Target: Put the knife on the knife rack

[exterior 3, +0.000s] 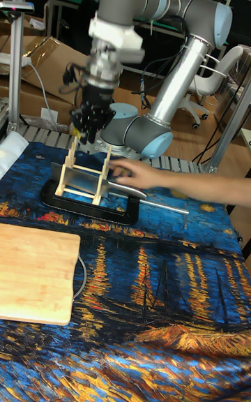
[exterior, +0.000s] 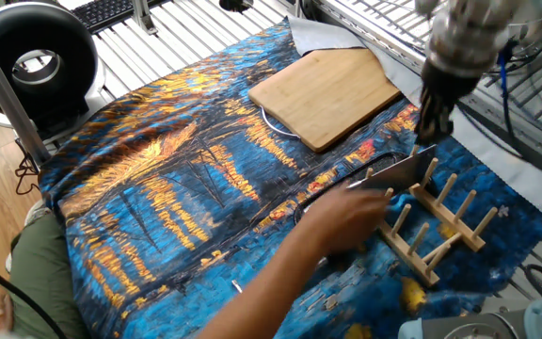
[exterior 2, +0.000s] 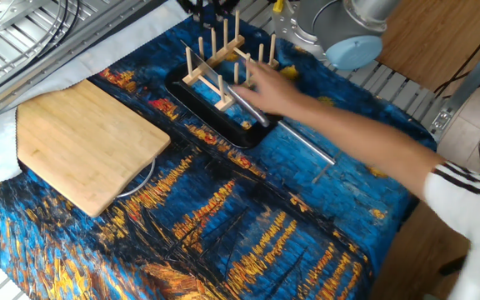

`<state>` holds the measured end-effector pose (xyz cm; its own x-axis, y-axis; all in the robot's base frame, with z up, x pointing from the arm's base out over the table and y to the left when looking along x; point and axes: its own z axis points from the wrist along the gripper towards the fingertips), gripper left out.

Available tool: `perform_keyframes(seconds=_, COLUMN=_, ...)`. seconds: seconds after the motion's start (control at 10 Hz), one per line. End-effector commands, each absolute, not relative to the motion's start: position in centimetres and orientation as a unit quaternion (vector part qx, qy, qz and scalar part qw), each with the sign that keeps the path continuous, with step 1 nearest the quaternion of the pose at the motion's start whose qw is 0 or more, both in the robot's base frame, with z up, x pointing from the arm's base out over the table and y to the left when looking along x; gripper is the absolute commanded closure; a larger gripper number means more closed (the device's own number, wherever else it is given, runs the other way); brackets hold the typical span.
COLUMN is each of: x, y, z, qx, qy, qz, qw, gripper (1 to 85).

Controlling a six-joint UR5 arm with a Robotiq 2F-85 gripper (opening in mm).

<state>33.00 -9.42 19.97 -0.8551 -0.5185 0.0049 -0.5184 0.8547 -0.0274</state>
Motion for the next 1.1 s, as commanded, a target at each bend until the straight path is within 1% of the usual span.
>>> perform_keyframes(seconds=0.0, x=35.8, y=-7.1, z=23.6, qx=-0.094, qy=0.996, qz=-0.007, qw=0.008, gripper=73.3)
perform_keyframes(seconds=0.1, x=37.5, y=-6.1, z=23.5, qx=-0.057, qy=0.998, qz=-0.003, qw=0.012, gripper=76.3)
perform_keyframes(seconds=0.2, x=39.5, y=-5.1, z=22.9, qx=-0.030, qy=0.999, qz=0.004, qw=0.018, gripper=76.3)
perform_keyframes(seconds=0.4, x=45.1, y=-6.1, z=19.4, qx=-0.034, qy=0.998, qz=-0.006, qw=0.045, gripper=76.3)
perform_keyframes(seconds=0.5, x=47.3, y=-7.2, z=17.2, qx=-0.046, qy=0.997, qz=-0.024, qw=0.055, gripper=74.3)
perform_keyframes(seconds=0.6, x=49.1, y=-7.7, z=15.1, qx=-0.059, qy=0.996, qz=-0.030, qw=0.064, gripper=66.7)
perform_keyframes(seconds=0.7, x=49.2, y=-8.8, z=14.5, qx=-0.080, qy=0.994, qz=-0.051, qw=0.058, gripper=61.0)
perform_keyframes(seconds=0.8, x=49.5, y=-8.4, z=14.6, qx=-0.075, qy=0.994, qz=-0.043, qw=0.065, gripper=59.7)
perform_keyframes(seconds=1.0, x=50.0, y=-7.9, z=14.6, qx=-0.061, qy=0.995, qz=-0.034, qw=0.076, gripper=63.0)
